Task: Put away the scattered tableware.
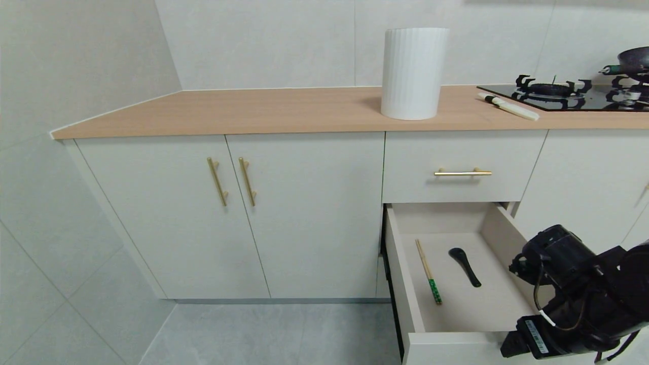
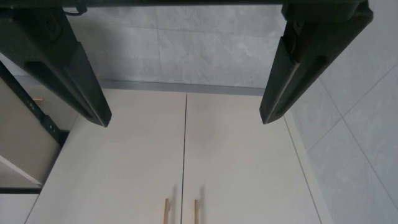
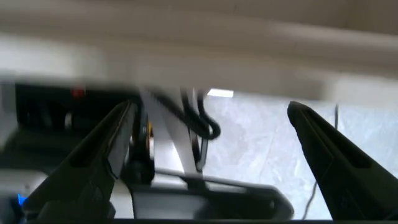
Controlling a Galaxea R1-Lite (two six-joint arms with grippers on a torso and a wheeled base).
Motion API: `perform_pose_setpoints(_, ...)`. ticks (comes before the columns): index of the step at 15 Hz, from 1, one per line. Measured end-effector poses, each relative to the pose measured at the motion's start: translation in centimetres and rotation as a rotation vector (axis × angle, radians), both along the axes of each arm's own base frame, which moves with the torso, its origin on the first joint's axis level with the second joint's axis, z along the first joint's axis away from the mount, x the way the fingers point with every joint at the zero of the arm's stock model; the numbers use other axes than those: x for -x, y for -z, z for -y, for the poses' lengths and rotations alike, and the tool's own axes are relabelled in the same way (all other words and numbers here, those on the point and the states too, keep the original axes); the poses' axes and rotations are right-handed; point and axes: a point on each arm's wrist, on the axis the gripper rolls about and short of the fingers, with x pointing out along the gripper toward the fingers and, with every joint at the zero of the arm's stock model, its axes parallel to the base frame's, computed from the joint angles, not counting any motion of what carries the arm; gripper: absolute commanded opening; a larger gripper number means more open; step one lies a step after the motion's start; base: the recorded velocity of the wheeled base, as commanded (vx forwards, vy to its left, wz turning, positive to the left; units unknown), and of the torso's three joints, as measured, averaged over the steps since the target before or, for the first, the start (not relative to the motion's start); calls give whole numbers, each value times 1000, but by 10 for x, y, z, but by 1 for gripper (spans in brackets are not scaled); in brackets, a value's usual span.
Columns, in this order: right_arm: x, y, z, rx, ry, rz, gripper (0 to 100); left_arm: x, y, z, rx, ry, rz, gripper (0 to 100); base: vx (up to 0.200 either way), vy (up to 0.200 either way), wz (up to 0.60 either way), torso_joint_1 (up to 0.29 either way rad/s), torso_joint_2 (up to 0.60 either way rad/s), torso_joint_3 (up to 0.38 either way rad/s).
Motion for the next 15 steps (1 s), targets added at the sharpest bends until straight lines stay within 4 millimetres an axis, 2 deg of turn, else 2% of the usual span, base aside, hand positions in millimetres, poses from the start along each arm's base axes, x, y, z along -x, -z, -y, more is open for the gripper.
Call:
perform_pose_setpoints(9, -34, 9, -10, -24, 41, 165, 100, 0, 0, 0, 0, 0, 0, 100, 0, 0, 0, 0, 0, 0)
perform_pose_setpoints(15, -79, 4, -13, -33, 77, 232, 100, 0, 0, 0, 0, 0, 0, 100, 0, 0, 0, 0, 0, 0)
